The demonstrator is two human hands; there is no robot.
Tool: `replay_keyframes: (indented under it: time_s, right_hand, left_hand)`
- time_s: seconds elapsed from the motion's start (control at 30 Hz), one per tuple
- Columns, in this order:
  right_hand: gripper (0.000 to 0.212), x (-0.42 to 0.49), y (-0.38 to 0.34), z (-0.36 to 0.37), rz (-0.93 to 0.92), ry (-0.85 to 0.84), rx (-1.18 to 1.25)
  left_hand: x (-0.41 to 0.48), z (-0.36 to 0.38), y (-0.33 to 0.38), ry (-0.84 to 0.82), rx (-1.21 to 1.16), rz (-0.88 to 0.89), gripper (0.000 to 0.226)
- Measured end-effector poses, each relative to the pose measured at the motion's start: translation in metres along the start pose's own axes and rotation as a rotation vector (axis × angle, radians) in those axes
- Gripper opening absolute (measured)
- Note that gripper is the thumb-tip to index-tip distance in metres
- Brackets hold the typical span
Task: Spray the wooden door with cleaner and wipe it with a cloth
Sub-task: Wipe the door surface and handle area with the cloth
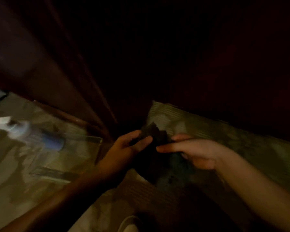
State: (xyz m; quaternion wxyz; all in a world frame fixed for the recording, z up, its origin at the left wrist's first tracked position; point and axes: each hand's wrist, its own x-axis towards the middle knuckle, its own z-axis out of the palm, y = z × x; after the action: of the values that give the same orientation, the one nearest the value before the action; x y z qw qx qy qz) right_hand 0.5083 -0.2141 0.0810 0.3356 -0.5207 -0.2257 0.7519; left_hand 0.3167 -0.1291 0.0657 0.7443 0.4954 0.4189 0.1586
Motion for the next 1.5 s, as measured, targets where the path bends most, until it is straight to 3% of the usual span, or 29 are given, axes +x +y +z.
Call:
replay_keyframes:
  time_s: [0.27,0.43,0.6,0.9,1.13,1.27,1.5]
  right_hand:
    - [0.016,-0.099,-0.06,-0.057,-0.629,0.316,0.109]
    - [0.022,-0.174,-0.118,-0.062,-0.846,0.438,0.183]
    - [0.03,-0.271,-0.194,-0.043,-0.914,0.539,0.339]
    - [0.04,-0.523,-0.337,0.046,-0.795,0.796,0.519]
    - [0.037,-0.705,-0.483,0.153,-1.013,1.091,0.38]
    - [0.039,-0.798,-0.563,0.21,-1.113,1.175,0.337]
    - [0.04,-0.909,-0.622,0.25,-1.338,1.207,0.349]
  left_hand:
    - [0.045,0.14,0.106,-0.037,0.109,0.392,0.019]
    - [0.031,0.21,0.199,-0.102,0.129,0.536,0.021]
    - [-0.008,0.278,0.316,-0.178,0.1,0.557,0.023]
    - [-0.145,0.399,0.525,-0.388,0.165,0.523,0.018]
    - [-0.292,0.476,0.745,-0.534,0.25,0.656,0.021]
    - [-0.367,0.509,0.865,-0.607,0.301,0.764,0.021]
    - [-0.443,0.564,0.973,-0.647,0.397,1.014,0.013]
